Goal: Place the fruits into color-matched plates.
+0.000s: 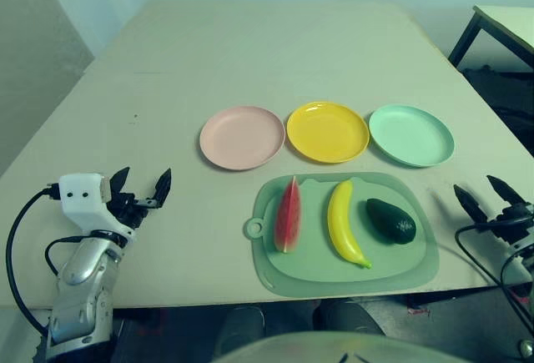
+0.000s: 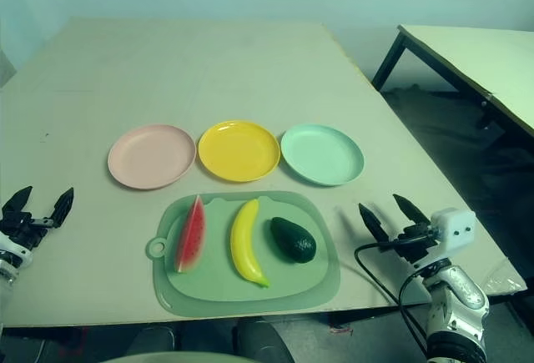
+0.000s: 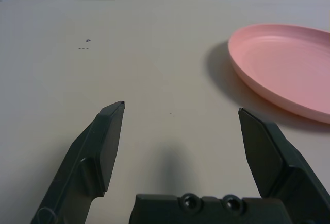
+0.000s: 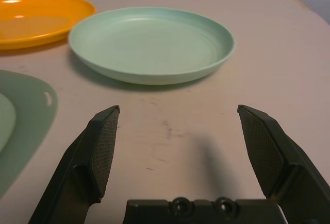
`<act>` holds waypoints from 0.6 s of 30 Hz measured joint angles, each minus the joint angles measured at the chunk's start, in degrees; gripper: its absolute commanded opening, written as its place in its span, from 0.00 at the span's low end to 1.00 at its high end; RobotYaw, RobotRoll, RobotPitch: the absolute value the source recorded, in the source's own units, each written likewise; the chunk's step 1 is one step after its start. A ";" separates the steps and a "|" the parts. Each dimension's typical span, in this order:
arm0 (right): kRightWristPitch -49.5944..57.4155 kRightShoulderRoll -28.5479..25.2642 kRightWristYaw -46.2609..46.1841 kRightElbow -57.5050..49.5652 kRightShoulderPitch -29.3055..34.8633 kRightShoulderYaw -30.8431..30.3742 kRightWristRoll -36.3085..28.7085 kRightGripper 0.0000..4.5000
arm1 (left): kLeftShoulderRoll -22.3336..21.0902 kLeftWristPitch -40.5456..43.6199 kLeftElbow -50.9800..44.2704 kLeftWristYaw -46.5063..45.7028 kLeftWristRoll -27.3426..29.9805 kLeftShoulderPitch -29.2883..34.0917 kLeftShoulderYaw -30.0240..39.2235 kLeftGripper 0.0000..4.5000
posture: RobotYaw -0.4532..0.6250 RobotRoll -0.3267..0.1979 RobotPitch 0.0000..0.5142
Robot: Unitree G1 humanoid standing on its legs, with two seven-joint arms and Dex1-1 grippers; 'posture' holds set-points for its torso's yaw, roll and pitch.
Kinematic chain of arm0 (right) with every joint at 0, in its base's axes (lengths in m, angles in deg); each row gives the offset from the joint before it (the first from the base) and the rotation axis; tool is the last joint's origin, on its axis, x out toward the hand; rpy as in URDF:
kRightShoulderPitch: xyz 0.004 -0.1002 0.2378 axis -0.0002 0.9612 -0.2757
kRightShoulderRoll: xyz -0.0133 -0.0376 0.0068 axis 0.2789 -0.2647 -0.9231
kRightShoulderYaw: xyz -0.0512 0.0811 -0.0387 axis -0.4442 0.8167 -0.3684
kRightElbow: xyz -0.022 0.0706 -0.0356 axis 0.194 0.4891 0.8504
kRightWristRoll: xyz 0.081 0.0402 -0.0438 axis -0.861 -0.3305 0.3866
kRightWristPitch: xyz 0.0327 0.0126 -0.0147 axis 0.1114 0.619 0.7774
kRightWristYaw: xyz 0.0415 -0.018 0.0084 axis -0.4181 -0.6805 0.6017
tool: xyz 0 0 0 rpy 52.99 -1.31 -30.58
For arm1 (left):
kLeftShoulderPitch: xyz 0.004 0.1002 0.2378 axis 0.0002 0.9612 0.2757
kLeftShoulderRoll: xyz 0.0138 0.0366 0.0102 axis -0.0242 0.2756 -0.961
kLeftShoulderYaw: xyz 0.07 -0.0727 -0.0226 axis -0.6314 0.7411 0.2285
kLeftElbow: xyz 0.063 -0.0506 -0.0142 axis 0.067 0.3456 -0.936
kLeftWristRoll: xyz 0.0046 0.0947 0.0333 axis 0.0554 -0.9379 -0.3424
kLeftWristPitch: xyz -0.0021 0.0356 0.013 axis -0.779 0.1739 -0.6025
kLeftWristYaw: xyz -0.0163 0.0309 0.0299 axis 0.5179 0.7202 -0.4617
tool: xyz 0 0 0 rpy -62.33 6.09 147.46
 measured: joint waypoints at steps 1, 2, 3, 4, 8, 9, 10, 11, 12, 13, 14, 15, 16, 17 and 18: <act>0.00 0.00 -0.01 -0.03 0.00 0.00 0.00 1.00 | -0.05 -0.01 0.02 0.01 0.00 -0.04 0.05 1.00 | 0.38 0.62 0.08; 0.00 0.00 -0.05 -0.05 0.02 0.00 0.00 1.00 | -0.11 -0.01 0.14 0.03 0.00 -0.03 0.07 1.00 | 0.39 0.62 0.08; 0.01 0.01 -0.10 -0.09 0.02 0.00 0.00 1.00 | -0.10 -0.01 0.20 0.04 -0.04 -0.04 0.07 1.00 | 0.39 0.62 0.08; 0.02 0.01 -0.12 -0.10 -0.06 0.00 0.00 1.00 | 0.05 -0.04 0.18 -0.03 -0.08 -0.04 0.07 1.00 | 0.40 0.62 0.08; 0.02 0.01 -0.05 -0.01 -0.90 -0.02 0.04 1.00 | 0.75 -0.17 -0.11 -0.40 -0.19 0.57 0.01 1.00 | 0.40 0.62 0.08; 0.02 0.02 -0.06 0.04 -1.15 -0.08 0.08 1.00 | 0.81 -0.20 -0.41 -0.44 -0.17 1.00 0.03 1.00 | 0.41 0.62 0.08; 0.02 0.09 -0.07 0.09 -1.45 -0.14 0.14 1.00 | 0.83 -0.33 -0.67 -0.43 -0.12 1.56 0.16 1.00 | 0.41 0.62 0.07; 0.02 0.25 -0.12 0.10 -1.71 -0.21 0.19 1.00 | 0.83 -0.53 -0.68 -0.43 -0.08 1.88 0.40 1.00 | 0.41 0.62 0.08; 0.02 0.44 -0.24 0.10 -1.96 -0.34 0.27 1.00 | 0.82 -0.78 -0.68 -0.43 -0.03 2.22 0.80 1.00 | 0.41 0.62 0.08; 0.02 0.74 -0.46 0.10 -2.13 -0.48 0.38 1.00 | 0.81 -0.97 -0.67 -0.42 0.02 2.58 1.26 1.00 | 0.41 0.62 0.08; 0.04 0.95 -0.57 0.10 -2.14 -0.65 0.47 1.00 | 0.81 -1.07 -0.66 -0.40 0.07 2.68 1.59 1.00 | 0.41 0.62 0.08; 0.05 1.15 -0.58 0.09 -2.14 -0.80 0.52 1.00 | 0.76 -1.25 -0.62 -0.35 0.09 2.68 1.83 1.00 | 0.41 0.62 0.08; 0.06 1.31 -0.57 0.09 -2.13 -1.03 0.56 1.00 | 0.73 -1.44 -0.57 -0.29 0.10 2.64 2.14 1.00 | 0.41 0.62 0.08; 0.10 1.33 -0.56 0.08 -2.13 -1.27 0.59 1.00 | 0.69 -1.59 -0.46 -0.28 0.10 2.61 2.37 1.00 | 0.41 0.62 0.08; 0.15 1.34 -0.55 0.03 -2.13 -1.43 0.59 1.00 | 0.59 -1.67 -0.31 -0.24 0.10 2.54 2.47 1.00 | 0.41 0.62 0.07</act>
